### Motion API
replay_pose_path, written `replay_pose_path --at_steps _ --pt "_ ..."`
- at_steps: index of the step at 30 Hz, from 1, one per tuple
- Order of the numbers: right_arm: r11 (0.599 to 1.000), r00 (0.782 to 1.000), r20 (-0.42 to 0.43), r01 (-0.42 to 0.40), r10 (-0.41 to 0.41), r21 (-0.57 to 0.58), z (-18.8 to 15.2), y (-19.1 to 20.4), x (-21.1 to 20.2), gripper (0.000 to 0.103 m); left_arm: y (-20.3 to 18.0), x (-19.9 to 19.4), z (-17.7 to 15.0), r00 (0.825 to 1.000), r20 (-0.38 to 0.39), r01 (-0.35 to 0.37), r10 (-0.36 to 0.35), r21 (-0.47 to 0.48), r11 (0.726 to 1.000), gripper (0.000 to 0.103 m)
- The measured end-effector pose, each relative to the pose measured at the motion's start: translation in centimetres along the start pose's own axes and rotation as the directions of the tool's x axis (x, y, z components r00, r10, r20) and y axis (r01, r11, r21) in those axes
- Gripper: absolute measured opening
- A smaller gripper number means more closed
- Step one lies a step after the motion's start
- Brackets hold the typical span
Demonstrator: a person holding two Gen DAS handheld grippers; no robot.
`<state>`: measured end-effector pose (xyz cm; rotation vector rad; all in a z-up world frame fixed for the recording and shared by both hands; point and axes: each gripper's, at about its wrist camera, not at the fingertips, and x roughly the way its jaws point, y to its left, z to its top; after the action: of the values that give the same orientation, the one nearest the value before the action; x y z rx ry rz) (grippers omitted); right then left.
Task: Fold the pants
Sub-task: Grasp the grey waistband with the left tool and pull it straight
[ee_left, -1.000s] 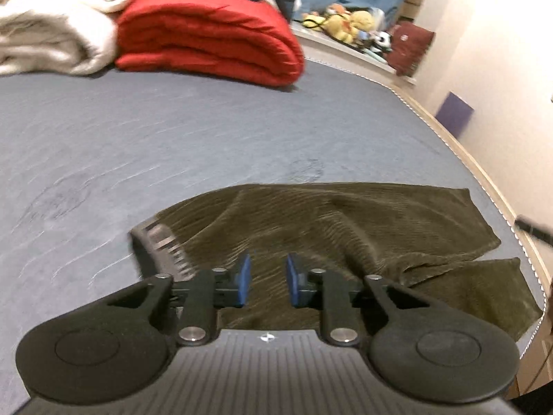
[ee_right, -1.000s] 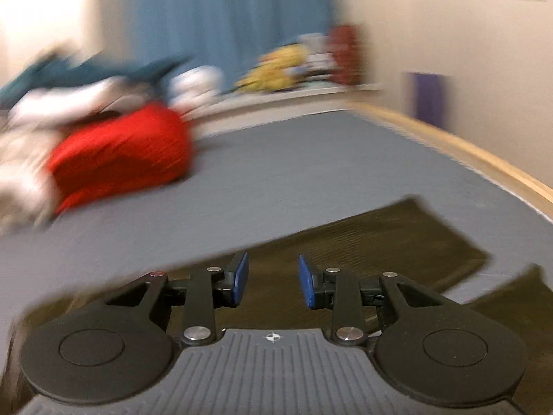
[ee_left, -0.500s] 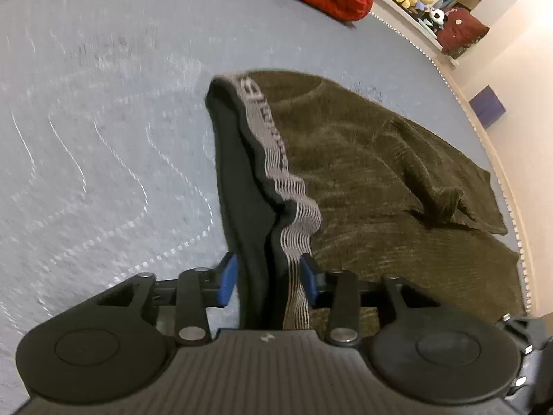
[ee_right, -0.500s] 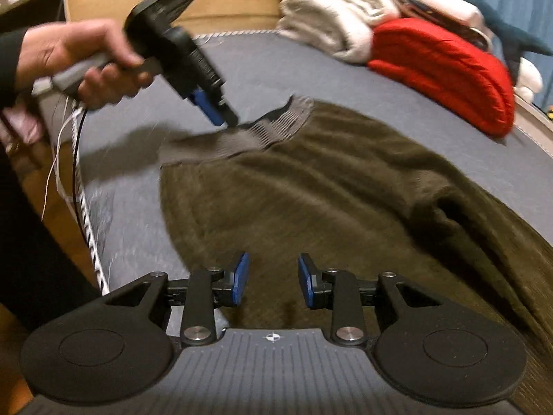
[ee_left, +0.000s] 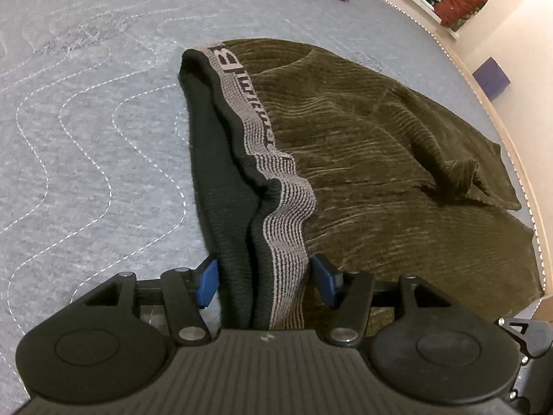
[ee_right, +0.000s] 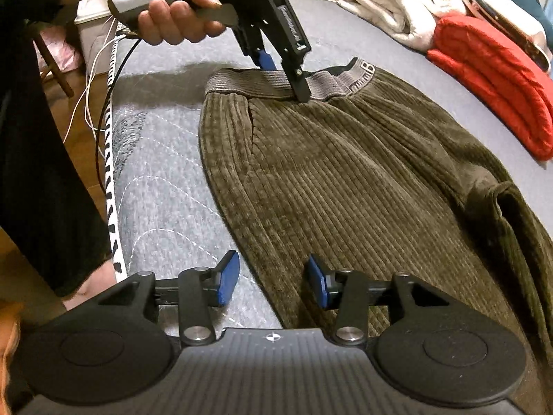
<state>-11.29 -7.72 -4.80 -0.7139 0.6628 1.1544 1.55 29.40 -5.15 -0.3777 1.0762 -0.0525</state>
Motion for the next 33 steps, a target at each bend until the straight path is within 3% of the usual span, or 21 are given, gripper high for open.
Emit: replay_pose_path --at_steps 1,3,6,10,13,17,19,20,21,23,24,25,27,30,33 --pt "1.000 1.000 0.004 -0.004 0.004 -0.008 0.1 0.2 0.2 0.036 -0.2 0.0 -0.1 1.000 0.004 -0.002 0.002 0.005 1.000 0.055" --pt "1.000 1.000 0.011 -0.003 0.004 -0.022 0.3 0.5 0.4 0.017 -0.5 0.0 -0.2 1.000 0.013 -0.023 0.023 0.012 1.000 0.037" --pt "0.997 1.000 0.016 -0.003 0.004 -0.078 0.7 1.3 0.5 0.010 -0.4 -0.5 -0.1 0.999 0.026 -0.023 0.023 0.008 1.000 0.021" --pt "0.990 0.998 0.046 -0.029 0.035 -0.135 1.5 2.3 -0.7 0.008 -0.5 -3.5 -0.1 0.998 0.059 0.010 -0.012 0.040 0.999 0.017" --pt "0.982 0.993 0.081 -0.073 0.088 -0.175 2.4 3.5 -2.6 0.008 -0.7 -6.6 -1.1 0.997 0.077 -0.008 0.000 0.094 0.996 0.017" --pt "0.974 0.986 0.102 -0.110 0.132 -0.200 3.0 5.3 -3.7 0.008 0.2 -5.7 -2.6 0.998 0.006 -0.061 0.061 0.095 0.994 0.019" --pt "0.968 0.990 0.066 -0.109 0.126 -0.224 2.7 6.1 -2.8 0.008 0.4 -3.4 -3.1 0.992 -0.058 -0.110 0.115 0.079 0.991 0.029" --pt "0.969 0.993 0.043 -0.098 0.111 -0.229 2.6 6.3 -2.2 0.010 0.1 -3.0 -3.0 0.989 -0.063 -0.128 0.134 0.089 0.988 0.040" --pt "0.973 0.995 0.022 -0.087 0.094 -0.215 2.6 6.2 -1.7 0.012 -0.2 -3.0 -2.6 0.988 -0.060 -0.137 0.143 0.103 0.985 0.043" --pt "0.982 0.995 0.011 -0.098 0.101 -0.160 3.2 5.6 -1.8 0.012 -0.6 -4.2 -1.5 0.991 -0.011 -0.131 0.132 0.089 0.987 0.047" --pt "0.986 0.994 0.038 -0.098 0.104 -0.134 3.6 5.1 -2.5 0.017 -0.4 -4.9 -0.8 0.994 0.022 -0.104 0.103 0.060 0.993 0.054" --pt "0.990 0.993 0.061 -0.095 0.102 -0.107 3.7 4.7 -3.0 0.024 0.0 -5.5 -0.2 0.995 0.055 -0.081 0.079 0.039 0.996 0.057" --pt "0.995 0.989 0.113 -0.089 0.092 -0.036 4.3 3.4 -4.3 0.048 0.6 -6.3 1.1 0.991 0.126 -0.051 0.050 0.002 0.999 0.059" --pt "0.995 0.987 0.141 -0.084 0.077 0.051 4.3 1.4 -5.4 0.050 2.5 -6.0 3.3 0.980 0.198 0.005 0.014 -0.096 0.995 0.059" --pt "0.990 0.988 0.144 -0.066 0.048 0.124 3.8 -0.3 -5.7 0.050 4.2 -4.0 5.4 0.973 0.227 0.010 0.037 -0.201 0.980 0.059"
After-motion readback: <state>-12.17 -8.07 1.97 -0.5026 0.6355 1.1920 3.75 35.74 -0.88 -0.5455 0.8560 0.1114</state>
